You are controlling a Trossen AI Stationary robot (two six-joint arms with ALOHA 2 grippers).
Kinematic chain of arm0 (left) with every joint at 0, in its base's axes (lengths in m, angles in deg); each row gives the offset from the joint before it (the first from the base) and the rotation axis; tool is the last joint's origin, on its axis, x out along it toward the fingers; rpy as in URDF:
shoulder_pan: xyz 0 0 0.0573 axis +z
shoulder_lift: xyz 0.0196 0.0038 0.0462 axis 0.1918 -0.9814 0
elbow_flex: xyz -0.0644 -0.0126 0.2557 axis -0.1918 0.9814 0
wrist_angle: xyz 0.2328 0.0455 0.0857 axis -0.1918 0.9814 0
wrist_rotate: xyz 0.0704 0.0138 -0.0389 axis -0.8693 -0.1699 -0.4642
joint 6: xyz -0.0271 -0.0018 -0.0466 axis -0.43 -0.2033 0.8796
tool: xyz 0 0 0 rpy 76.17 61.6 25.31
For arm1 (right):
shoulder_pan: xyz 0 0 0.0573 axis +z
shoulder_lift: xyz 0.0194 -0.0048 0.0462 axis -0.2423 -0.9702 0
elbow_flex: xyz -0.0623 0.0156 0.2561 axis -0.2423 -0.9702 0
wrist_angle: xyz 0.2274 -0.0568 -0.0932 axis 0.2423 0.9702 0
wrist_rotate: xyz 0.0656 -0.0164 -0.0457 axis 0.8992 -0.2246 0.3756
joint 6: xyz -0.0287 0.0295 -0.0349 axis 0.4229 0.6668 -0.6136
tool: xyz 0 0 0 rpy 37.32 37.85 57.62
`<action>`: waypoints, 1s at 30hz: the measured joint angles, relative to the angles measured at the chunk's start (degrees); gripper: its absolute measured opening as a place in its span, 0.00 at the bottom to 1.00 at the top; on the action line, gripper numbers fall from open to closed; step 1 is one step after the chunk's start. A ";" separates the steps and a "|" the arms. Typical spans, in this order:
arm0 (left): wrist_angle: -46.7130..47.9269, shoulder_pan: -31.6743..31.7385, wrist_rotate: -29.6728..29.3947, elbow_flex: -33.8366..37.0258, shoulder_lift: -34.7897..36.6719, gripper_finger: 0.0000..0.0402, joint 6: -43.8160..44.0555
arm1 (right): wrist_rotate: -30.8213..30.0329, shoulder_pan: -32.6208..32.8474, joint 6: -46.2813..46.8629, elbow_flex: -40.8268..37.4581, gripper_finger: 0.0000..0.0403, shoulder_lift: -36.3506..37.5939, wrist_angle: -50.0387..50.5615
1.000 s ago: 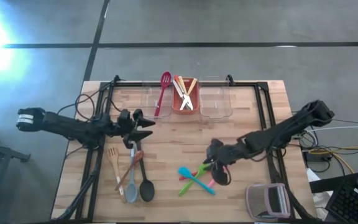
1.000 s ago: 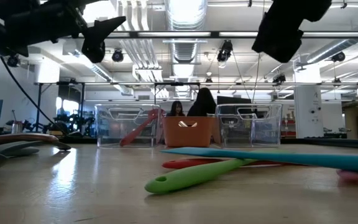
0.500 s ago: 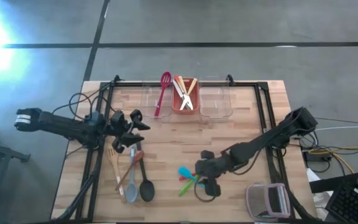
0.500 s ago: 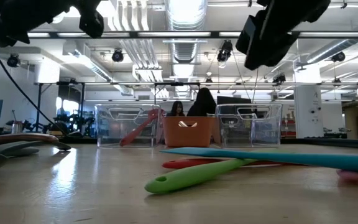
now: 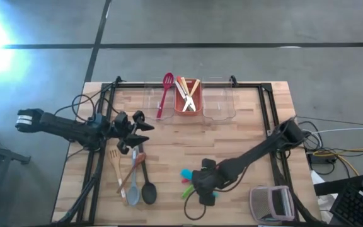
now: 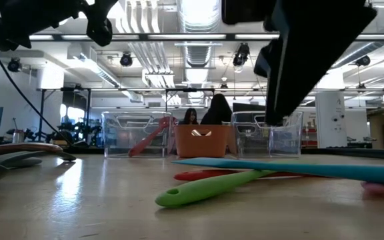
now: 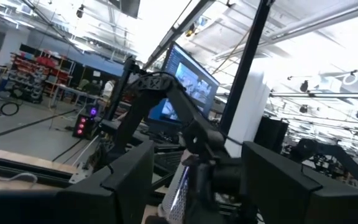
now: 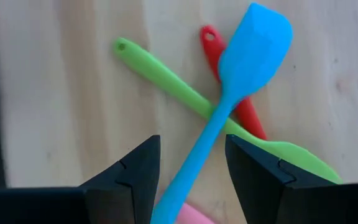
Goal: Pick & Place Kitchen Items
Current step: Put the blue spatula into the right transparent bin
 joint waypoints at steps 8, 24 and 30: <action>0.26 0.00 0.57 0.00 0.07 0.61 0.80 | 0.01 0.61 5.81 1.23 0.44 -4.22 1.78; 0.44 0.00 2.77 -0.02 0.07 0.61 1.41 | -3.02 0.70 11.67 -1.89 0.44 -4.29 -0.08; 0.46 0.00 2.78 -0.02 0.07 0.61 1.45 | -2.99 0.68 11.81 -4.52 0.44 -4.29 -7.38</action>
